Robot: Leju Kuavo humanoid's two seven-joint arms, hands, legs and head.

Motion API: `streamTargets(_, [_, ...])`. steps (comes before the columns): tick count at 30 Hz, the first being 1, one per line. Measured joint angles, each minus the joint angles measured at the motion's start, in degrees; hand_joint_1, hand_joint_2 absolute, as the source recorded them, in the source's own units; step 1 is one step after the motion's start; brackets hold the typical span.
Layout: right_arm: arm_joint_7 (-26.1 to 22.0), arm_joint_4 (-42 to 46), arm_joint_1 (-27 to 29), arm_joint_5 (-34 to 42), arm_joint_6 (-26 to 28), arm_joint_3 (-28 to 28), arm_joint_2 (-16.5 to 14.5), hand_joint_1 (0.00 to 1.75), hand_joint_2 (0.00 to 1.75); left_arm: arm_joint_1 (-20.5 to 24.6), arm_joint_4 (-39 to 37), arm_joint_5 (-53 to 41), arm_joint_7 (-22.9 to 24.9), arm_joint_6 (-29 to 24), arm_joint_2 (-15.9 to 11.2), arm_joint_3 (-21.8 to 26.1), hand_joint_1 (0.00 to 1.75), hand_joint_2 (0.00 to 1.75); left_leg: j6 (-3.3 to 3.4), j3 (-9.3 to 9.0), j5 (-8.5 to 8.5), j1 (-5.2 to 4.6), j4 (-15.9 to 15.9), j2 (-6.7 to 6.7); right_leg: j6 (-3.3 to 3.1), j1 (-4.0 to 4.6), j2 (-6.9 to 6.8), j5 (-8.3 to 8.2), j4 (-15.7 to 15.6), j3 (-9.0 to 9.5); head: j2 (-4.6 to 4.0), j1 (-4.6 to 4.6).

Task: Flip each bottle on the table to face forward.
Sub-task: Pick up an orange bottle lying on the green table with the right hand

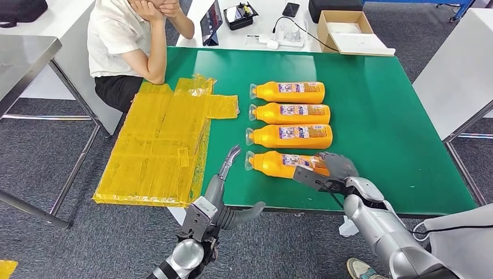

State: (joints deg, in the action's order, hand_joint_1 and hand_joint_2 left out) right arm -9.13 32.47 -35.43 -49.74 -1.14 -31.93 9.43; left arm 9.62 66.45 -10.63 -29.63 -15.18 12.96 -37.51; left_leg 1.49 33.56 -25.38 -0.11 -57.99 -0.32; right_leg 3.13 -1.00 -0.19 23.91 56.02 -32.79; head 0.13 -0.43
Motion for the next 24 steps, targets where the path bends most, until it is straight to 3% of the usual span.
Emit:
streamTargets(4, [-3.60, -0.26, 0.31, 5.64, -2.51, 1.85, 0.22, 1.75, 1.75, 0.05, -0.01, 1.24, -0.89, -0.21, -0.04, 0.00, 0.00, 1.75, 0.00, -0.10, -0.01, 0.00, 0.00, 0.08, 0.00, 0.00, 0.06, 0.00, -0.01, 0.08, 0.00, 0.00])
streamTargets(12, [-5.81, -0.28, 1.35, 9.29, -2.65, 4.09, 0.24, 1.75, 1.75, -0.01, 0.02, 4.45, -1.14, -1.26, 0.00, 0.34, 0.00, 1.75, 0.00, -0.25, -0.01, 0.01, 0.00, 0.11, 0.00, 0.01, 0.13, -0.01, -0.01, 0.23, 0.00, 0.00])
streamTargets(17, [-8.56, 4.87, 6.63, 17.90, -1.16, 7.10, 0.19, 1.75, 1.75, -1.67, 0.95, 17.19, 1.87, -1.31, 0.45, 3.53, 0.00, 1.75, 0.00, -0.23, -0.02, 0.02, 0.01, 0.08, 0.00, 0.02, 0.12, 0.00, -0.01, 0.25, 0.00, 0.01])
streamTargets(21, [-10.18, 14.11, 14.09, 25.93, -0.48, 10.18, -0.68, 1.75, 1.75, -4.07, 2.84, 34.01, 6.58, 3.35, 0.81, 7.20, 0.00, 1.75, 0.00, 0.01, -0.02, 0.02, 0.01, 0.07, 0.00, 0.02, 0.12, 0.01, 0.01, 0.04, 0.00, -0.02])
streamTargets(24, [-11.69, 19.70, 18.35, 29.01, 0.58, 11.32, -2.07, 1.75, 1.75, -5.24, 4.64, 39.36, 7.78, 4.79, 0.99, 8.49, 0.00, 1.75, -0.01, 0.19, -0.01, 0.03, 0.02, 0.02, 0.00, 0.02, 0.10, 0.01, 0.03, -0.12, 0.00, -0.01])
